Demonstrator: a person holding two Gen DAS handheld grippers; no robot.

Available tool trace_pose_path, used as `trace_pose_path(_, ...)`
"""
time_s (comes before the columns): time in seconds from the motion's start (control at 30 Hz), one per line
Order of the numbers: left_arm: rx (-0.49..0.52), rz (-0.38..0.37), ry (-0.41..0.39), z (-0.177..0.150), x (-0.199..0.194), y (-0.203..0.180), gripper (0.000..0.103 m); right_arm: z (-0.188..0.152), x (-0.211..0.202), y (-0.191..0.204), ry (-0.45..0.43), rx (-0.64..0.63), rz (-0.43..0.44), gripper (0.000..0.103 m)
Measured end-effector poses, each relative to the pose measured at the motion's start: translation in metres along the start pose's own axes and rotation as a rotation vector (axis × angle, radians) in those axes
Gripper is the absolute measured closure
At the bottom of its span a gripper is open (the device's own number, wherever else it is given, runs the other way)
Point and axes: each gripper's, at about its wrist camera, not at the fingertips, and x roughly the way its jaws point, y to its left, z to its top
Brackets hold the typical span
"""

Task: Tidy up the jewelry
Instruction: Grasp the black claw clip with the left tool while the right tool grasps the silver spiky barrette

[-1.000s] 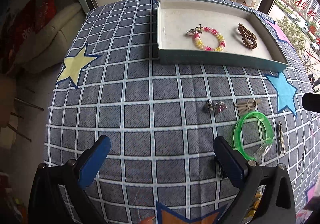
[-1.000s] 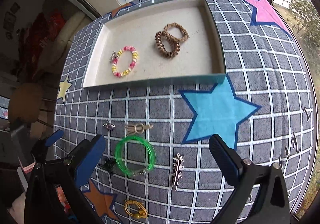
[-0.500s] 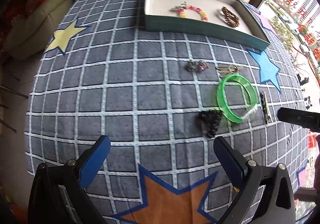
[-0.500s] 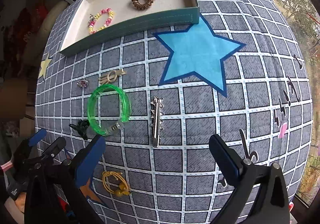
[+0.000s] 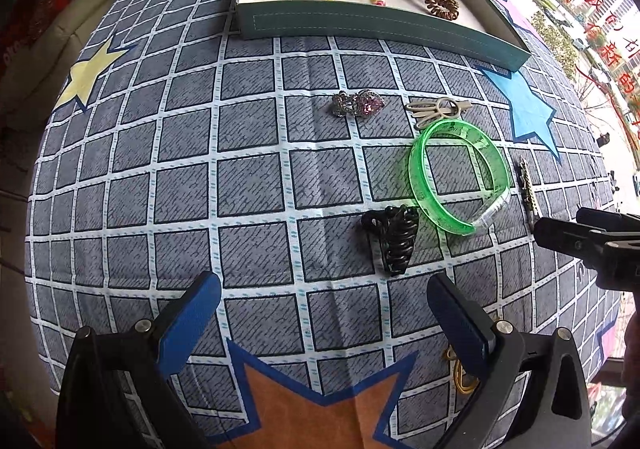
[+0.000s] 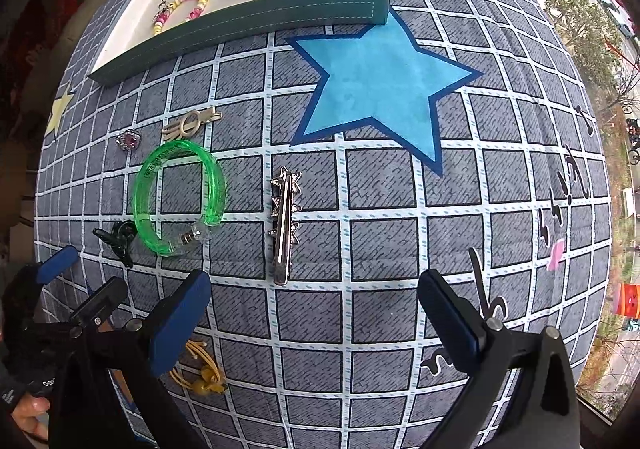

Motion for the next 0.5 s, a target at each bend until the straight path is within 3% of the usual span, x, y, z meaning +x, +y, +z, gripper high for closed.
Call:
trace_pose_path(0.2,-0.003,0.026,-0.014,0.008,0.008,0.0,0.0,0.0,0.01,0.009,0.006,-0.031,-0.038,0.022)
trace_pose_path(0.37,0.0,0.047,-0.016,0.017,0.011,0.003,0.003,0.002,0.015,0.032,-0.014,-0.098,-0.083,0.027)
trace_pose_path(0.43,0.005,0.032,-0.044,0.019,0.01,0.004,0.012,0.004,0.02,0.041,-0.018,-0.126,-0.108,0.027)
trace_pose_path(0.5,0.012,0.03,-0.047,0.023,0.01,0.0,0.013,0.003,0.023,0.045,-0.025,-0.149,-0.118,0.029)
